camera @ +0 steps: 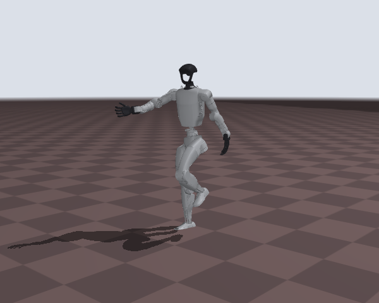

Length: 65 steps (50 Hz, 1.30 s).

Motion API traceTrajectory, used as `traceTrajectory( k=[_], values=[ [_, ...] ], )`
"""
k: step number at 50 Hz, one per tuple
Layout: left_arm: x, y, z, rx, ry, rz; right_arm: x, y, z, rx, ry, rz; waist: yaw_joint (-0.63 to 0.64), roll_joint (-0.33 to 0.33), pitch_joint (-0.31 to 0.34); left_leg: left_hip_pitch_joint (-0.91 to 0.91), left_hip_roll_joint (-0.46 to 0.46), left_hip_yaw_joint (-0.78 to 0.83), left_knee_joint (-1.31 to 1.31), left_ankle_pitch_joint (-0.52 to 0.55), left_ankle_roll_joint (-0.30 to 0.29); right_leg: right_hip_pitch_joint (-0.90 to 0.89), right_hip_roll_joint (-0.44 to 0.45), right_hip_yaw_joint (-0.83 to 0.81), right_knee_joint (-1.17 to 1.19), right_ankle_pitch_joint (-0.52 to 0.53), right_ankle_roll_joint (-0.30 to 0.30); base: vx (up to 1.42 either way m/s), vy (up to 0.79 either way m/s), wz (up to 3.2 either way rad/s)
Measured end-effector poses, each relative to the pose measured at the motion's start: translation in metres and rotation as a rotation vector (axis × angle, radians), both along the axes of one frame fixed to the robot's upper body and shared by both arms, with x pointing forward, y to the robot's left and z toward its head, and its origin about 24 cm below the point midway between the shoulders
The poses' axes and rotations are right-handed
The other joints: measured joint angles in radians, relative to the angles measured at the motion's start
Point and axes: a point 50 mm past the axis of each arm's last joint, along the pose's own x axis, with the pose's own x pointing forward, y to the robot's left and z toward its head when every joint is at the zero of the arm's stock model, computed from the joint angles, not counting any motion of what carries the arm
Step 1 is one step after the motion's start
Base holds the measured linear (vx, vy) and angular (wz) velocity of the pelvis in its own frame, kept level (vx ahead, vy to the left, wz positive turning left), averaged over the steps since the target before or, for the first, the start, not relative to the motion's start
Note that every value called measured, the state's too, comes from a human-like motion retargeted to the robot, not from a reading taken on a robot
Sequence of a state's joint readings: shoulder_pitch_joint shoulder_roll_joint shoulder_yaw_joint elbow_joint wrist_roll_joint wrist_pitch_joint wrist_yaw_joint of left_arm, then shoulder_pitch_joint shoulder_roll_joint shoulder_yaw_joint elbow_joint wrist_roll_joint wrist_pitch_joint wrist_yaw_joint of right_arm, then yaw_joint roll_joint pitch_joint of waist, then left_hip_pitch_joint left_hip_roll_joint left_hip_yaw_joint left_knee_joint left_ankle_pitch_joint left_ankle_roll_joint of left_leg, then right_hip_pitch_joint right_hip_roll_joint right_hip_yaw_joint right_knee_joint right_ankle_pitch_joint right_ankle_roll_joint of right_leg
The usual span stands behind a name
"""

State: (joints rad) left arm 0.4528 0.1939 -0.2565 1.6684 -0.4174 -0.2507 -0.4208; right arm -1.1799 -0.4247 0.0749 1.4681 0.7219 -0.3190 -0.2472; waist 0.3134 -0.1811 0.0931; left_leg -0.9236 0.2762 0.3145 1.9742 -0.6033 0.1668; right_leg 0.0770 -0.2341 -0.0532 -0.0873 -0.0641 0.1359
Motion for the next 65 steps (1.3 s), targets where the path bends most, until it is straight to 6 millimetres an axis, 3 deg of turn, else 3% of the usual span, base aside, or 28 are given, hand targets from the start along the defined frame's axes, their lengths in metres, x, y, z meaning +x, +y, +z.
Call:
traceTrajectory(
  k=[2, 4, 6, 8, 10, 13, 15, 17, 20, 22, 23, 25, 27, 28, 31, 34, 37, 39, 41, 43, 45, 48, 51, 54, 57, 60, 62, 65],
  values=[
    [-0.04, -0.003, 0.021, -0.025, 0.107, 0.031, 0.008, 0.003, 0.06, -0.042, -0.145, -0.008, 0.002, -0.016, 0.007, -0.078, -0.002, -0.002, 0.105, -0.022, 0.033, -0.008, -0.007, -0.011, 0.0, 0.009, -0.009, 0.0, -0.05, 0.42],
    [-0.066, -0.007, 0.038, -0.051, 0.183, 0.052, 0.01, 0.007, 0.1, -0.124, -0.21, 0.01, 0.004, -0.03, 0.009, -0.117, -0.032, -0.006, 0.152, -0.031, 0.038, -0.013, -0.016, -0.017, 0.0, 0.014, -0.005, 0.02, -0.02, 0.29],
    [-0.076, -0.01, 0.045, -0.081, 0.216, 0.048, 0.01, 0.011, 0.123, -0.221, -0.217, 0.028, -0.001, -0.034, -0.002, -0.133, -0.064, -0.021, 0.152, -0.021, 0.029, -0.023, -0.016, -0.022, 0.0, 0.016, -0.001, 0.02, 0.0, 0.23],
    [-0.07, -0.012, 0.04, -0.108, 0.204, 0.014, 0.011, 0.014, 0.124, -0.302, -0.183, 0.036, -0.012, -0.027, -0.022, -0.117, -0.087, -0.039, 0.105, -0.002, 0.013, -0.035, -0.004, -0.029, 0.0, 0.011, 0.0, 0.01, 0.0, 0.1],
    [-0.048, -0.013, 0.024, -0.123, 0.148, -0.036, 0.013, 0.016, 0.104, -0.348, -0.12, 0.046, -0.029, -0.013, -0.044, -0.057, -0.107, -0.055, 0.0, 0.018, -0.007, -0.042, 0.012, -0.035, 0.0, 0.003, -0.001, 0.0, 0.0, 0.0],
    [0.018, -0.011, -0.01, -0.102, -0.014, -0.121, 0.011, 0.019, 0.033, -0.338, 0.037, 0.086, -0.053, 0.006, -0.06, 0.149, -0.152, -0.061, -0.326, 0.071, -0.052, -0.028, 0.026, -0.032, 0.0, -0.008, 0.001, 0.02, 0.02, -0.08],
    [0.084, -0.007, -0.031, -0.053, -0.16, -0.189, -0.003, 0.019, -0.034, -0.298, 0.187, 0.123, -0.056, 0.015, -0.037, 0.383, -0.2, -0.054, -0.693, 0.134, -0.087, 0.013, 0.027, -0.019, 0.002, -0.009, 0.005, 0.13, 0.07, -0.52],
    [0.172, 0.003, -0.04, 0.075, -0.351, -0.259, -0.032, 0.017, -0.106, -0.244, 0.381, 0.158, -0.042, 0.048, 0.04, 0.765, -0.245, -0.019, -1.265, 0.223, -0.117, 0.088, 0.044, 0.008, 0.044, -0.026, 0.013, 0.22, 0.13, -0.79],
    [0.316, 0.01, -0.016, 0.303, -0.735, -0.199, -0.108, 0.007, -0.207, -0.189, 0.712, 0.186, -0.135, 0.168, 0.099, 1.171, -0.235, -0.004, -1.905, 0.301, -0.165, 0.125, 0.145, -0.035, 0.172, -0.063, -0.019, 0.1, 0.26, 0.71],
    [0.388, 0.007, 0.016, 0.289, -0.904, -0.301, -0.186, 0.013, -0.271, -0.163, 1.005, 0.34, -0.243, 0.215, 0.046, 1.186, -0.201, -0.02, -2.039, 0.343, -0.237, -0.145, 0.157, -0.085, 0.62, -0.064, -0.07, -0.13, 0.21, 1.31],
    [0.42, 0.01, 0.037, 0.303, -0.974, -0.376, -0.231, 0.019, -0.296, -0.13, 1.155, 0.426, -0.287, 0.21, 0.019, 1.162, -0.202, -0.032, -2.056, 0.363, -0.251, -0.315, 0.129, -0.084, 0.868, 0.016, -0.072, -0.12, 0.11, 0.94],
    [0.481, 0.021, 0.093, 0.395, -1.133, -0.453, -0.326, 0.03, -0.328, -0.015, 1.43, 0.547, -0.378, 0.204, 0.032, 1.169, -0.197, -0.072, -2.061, 0.389, -0.255, -0.546, 0.099, -0.062, 1.235, 0.243, -0.036, -0.04, 0.06, 0.94],
    [0.534, 0.032, 0.165, 0.526, -1.314, -0.47, -0.415, 0.039, -0.336, 0.141, 1.636, 0.596, -0.451, 0.208, 0.077, 1.198, -0.183, -0.103, -2.061, 0.399, -0.241, -0.703, 0.073, -0.059, 1.519, 0.256, -0.036, 0.02, 0.08, 0.89],
    [0.553, 0.036, 0.202, 0.588, -1.402, -0.475, -0.457, 0.043, -0.333, 0.218, 1.724, 0.602, -0.476, 0.213, 0.094, 1.208, -0.179, -0.111, -2.061, 0.399, -0.231, -0.771, 0.03, -0.08, 1.653, 0.175, -0.077, 0.03, 0.11, 0.6],
    [0.587, 0.041, 0.315, 0.747, -1.654, -0.474, -0.554, 0.053, -0.309, 0.414, 1.919, 0.613, -0.537, 0.214, 0.125, 1.215, -0.185, -0.139, -2.061, 0.394, -0.197, -0.938, -0.117, -0.11, 1.979, -0.065, -0.197, 0.05, 0.12, 0.37],
    [0.59, 0.045, 0.4, 0.855, -1.837, -0.46, -0.621, 0.063, -0.276, 0.593, 2.039, 0.583, -0.564, 0.217, 0.128, 1.213, -0.174, -0.137, -2.061, 0.394, -0.184, -1.055, -0.072, -0.076, 2.141, -0.078, -0.201, 0.07, 0.02, -0.09],
    [0.585, 0.047, 0.441, 0.906, -1.907, -0.439, -0.656, 0.07, -0.252, 0.731, 2.081, 0.493, -0.554, 0.219, 0.109, 1.202, -0.166, -0.114, -2.061, 0.397, -0.192, -1.097, 0.032, -0.054, 2.175, -0.079, -0.177, 0.07, -0.05, -0.37],
    [0.586, 0.045, 0.444, 0.888, -1.913, -0.427, -0.66, 0.073, -0.25, 0.765, 2.071, 0.457, -0.54, 0.215, 0.09, 1.19, -0.171, -0.107, -2.061, 0.396, -0.195, -1.072, 0.054, -0.052, 2.138, -0.107, -0.178, 0.06, -0.03, -0.25],
    [0.59, 0.039, 0.427, 0.829, -1.897, -0.431, -0.652, 0.077, -0.257, 0.756, 2.046, 0.462, -0.525, 0.211, 0.065, 1.176, -0.179, -0.108, -2.061, 0.391, -0.199, -1.011, 0.056, -0.053, 2.048, -0.101, -0.174, 0.06, -0.03, -0.02],
    [0.594, 0.028, 0.388, 0.735, -1.857, -0.44, -0.63, 0.078, -0.272, 0.707, 2.006, 0.489, -0.509, 0.209, 0.038, 1.163, -0.188, -0.116, -2.061, 0.384, -0.204, -0.915, 0.061, -0.055, 1.896, -0.062, -0.153, 0.06, -0.04, 0.23],
    [0.594, 0.017, 0.331, 0.617, -1.782, -0.445, -0.597, 0.077, -0.292, 0.624, 1.945, 0.512, -0.492, 0.207, 0.012, 1.154, -0.201, -0.13, -2.061, 0.373, -0.204, -0.778, 0.059, -0.064, 1.67, -0.011, -0.129, 0.09, -0.05, 0.38],
    [0.568, 0.0, 0.222, 0.439, -1.568, -0.435, -0.519, 0.066, -0.323, 0.466, 1.794, 0.484, -0.436, 0.19, 0.004, 1.176, -0.236, -0.148, -2.061, 0.366, -0.193, -0.447, 0.038, -0.116, 1.137, 0.019, -0.114, 0.13, -0.07, 0.19],
    [0.507, -0.005, 0.114, 0.349, -1.263, -0.441, -0.406, 0.047, -0.337, 0.289, 1.552, 0.374, -0.296, 0.148, 0.034, 1.21, -0.287, -0.121, -2.042, 0.369, -0.158, -0.062, 0.054, -0.136, 0.535, -0.157, -0.066, 0.12, -0.16, -0.81],
    [0.394, 0.003, 0.018, 0.226, -0.833, -0.587, -0.28, 0.027, -0.316, 0.164, 1.258, 0.266, -0.122, 0.051, 0.031, 0.996, -0.321, -0.033, -1.658, 0.359, -0.121, 0.116, 0.007, -0.092, 0.114, -0.097, -0.014, -0.07, -0.27, -1.42],
    [0.247, 0.013, -0.032, 0.044, -0.45, -0.476, -0.158, -0.001, -0.248, 0.059, 0.898, 0.137, -0.084, 0.033, -0.038, 0.473, -0.196, -0.056, -0.884, 0.363, -0.156, 0.084, 0.018, -0.091, 0.0, -0.009, -0.034, -0.15, -0.14, 0.05],
    [0.114, 0.016, -0.032, -0.008, -0.19, -0.268, -0.057, -0.015, -0.134, 0.015, 0.427, 0.051, -0.06, 0.035, -0.009, 0.215, -0.101, -0.058, -0.403, 0.203, -0.119, 0.102, 0.013, -0.08, 0.0, -0.004, -0.016, 0.01, -0.02, -0.19],
    [0.042, 0.014, -0.015, -0.043, -0.03, -0.195, -0.016, -0.012, -0.05, -0.045, 0.192, 0.024, -0.041, 0.031, -0.005, 0.087, -0.002, -0.035, -0.156, 0.145, -0.059, 0.088, 0.017, -0.063, 0.0, -0.004, -0.027, 0.01, -0.04, -0.33],
    [-0.039, 0.015, 0.022, -0.017, 0.211, -0.185, 0.001, -0.015, 0.051, -0.252, 0.063, -0.214, -0.028, 0.014, -0.024, -0.074, 0.043, -0.053, 0.068, 0.137, -0.007, 0.052, 0.02, -0.058, 0.0, -0.001, -0.046, 0.0, 0.0, 0.08]
  ],
)
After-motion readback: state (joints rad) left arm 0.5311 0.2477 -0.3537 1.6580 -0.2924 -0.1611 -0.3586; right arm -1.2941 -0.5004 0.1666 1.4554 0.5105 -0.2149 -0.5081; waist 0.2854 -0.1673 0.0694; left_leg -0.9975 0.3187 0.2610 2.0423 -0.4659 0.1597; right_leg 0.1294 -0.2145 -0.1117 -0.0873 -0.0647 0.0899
